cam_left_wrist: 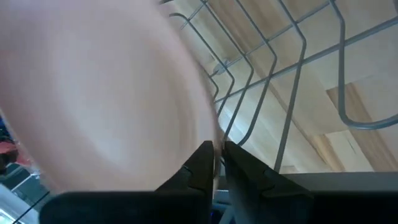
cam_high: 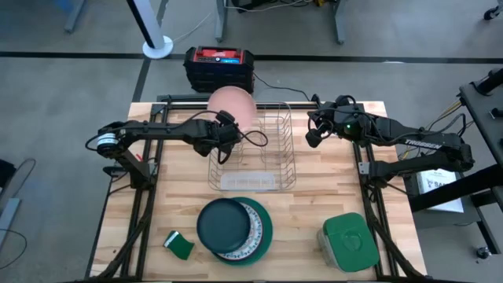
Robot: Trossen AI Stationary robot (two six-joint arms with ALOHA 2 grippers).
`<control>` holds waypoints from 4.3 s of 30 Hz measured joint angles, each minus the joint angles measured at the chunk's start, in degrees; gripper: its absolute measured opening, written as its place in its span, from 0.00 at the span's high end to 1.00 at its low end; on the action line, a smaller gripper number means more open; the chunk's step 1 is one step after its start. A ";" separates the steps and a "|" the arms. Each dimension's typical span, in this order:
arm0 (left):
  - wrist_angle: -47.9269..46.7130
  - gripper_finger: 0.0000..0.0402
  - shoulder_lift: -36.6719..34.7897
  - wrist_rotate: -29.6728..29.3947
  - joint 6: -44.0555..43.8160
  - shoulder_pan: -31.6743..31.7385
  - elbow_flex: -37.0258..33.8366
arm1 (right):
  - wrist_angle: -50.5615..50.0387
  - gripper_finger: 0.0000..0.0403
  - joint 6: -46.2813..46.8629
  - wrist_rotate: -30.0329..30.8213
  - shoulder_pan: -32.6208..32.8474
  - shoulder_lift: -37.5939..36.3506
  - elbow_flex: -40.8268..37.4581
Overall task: Sort dishes
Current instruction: Put the pink plate in the dishwasher rack
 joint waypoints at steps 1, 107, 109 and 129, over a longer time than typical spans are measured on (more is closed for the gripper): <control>0.00 0.91 0.00 0.00 -0.02 0.00 0.00 | 0.00 1.00 0.00 0.00 0.00 0.00 0.00; -25.39 0.79 30.47 36.05 -22.54 2.96 61.33 | -11.75 1.00 11.75 5.25 -0.02 -1.20 -3.98; -25.66 0.79 30.47 33.47 -30.53 3.20 61.33 | -11.65 1.00 12.20 5.27 -0.02 -1.20 -3.98; -28.36 0.79 30.34 43.14 -8.25 4.42 61.33 | 0.21 1.00 6.38 6.31 -0.13 -0.97 -4.00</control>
